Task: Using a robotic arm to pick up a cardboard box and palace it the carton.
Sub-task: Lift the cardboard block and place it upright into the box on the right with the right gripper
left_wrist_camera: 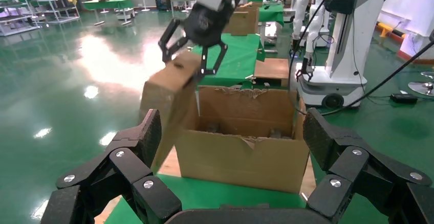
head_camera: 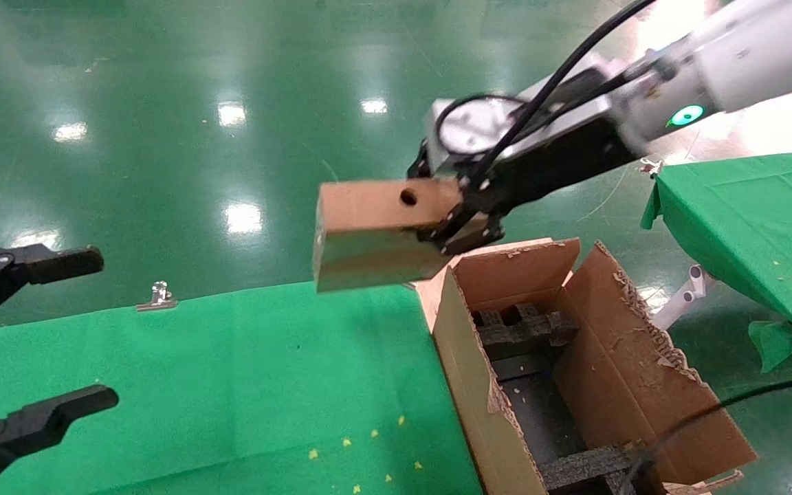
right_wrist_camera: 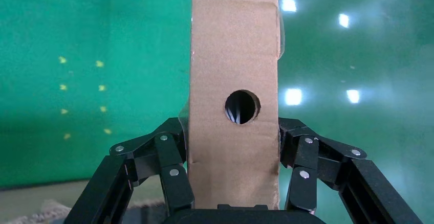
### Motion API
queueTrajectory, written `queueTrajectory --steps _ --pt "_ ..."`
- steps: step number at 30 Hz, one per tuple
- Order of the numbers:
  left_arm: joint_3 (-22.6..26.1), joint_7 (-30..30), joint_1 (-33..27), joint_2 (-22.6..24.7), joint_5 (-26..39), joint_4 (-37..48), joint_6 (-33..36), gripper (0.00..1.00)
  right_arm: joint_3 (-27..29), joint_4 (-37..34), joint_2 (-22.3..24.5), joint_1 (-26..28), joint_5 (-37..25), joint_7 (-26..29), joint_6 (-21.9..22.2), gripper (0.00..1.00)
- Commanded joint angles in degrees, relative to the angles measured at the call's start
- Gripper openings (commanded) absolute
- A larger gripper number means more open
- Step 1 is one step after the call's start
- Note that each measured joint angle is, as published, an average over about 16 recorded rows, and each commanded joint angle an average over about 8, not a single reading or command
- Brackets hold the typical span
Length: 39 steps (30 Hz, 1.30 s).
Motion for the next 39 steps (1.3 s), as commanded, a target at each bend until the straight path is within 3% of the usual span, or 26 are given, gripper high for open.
queueTrajectory --steps 1,9,15,26,32,39 --pt "0.0 0.0 0.0 0.0 0.0 0.0 0.0 1.0 -0.5 -0.8 0.8 1.6 1.0 -0.1 0.0 0.0" --pt "0.0 0.0 0.0 0.0 0.0 0.0 0.0 1.0 -4.1 1.4 7.7 5.4 -1.0 2.3 0.0 0.0" --pt "0.0 0.0 0.0 0.0 0.0 0.0 0.0 1.0 -7.3 5.3 15.3 7.1 -1.6 6.1 -0.2 0.0" --pt "0.0 0.0 0.0 0.0 0.0 0.0 0.0 1.0 -11.9 10.8 30.1 3.6 0.4 12.6 1.8 0.0" --pt "0.0 0.0 0.0 0.0 0.0 0.0 0.0 1.0 -13.0 11.5 33.7 0.0 2.9 14.6 5.2 0.0" --pt "0.0 0.0 0.0 0.0 0.0 0.0 0.0 1.0 -13.4 11.7 34.3 -1.2 3.9 14.8 6.8 0.0"
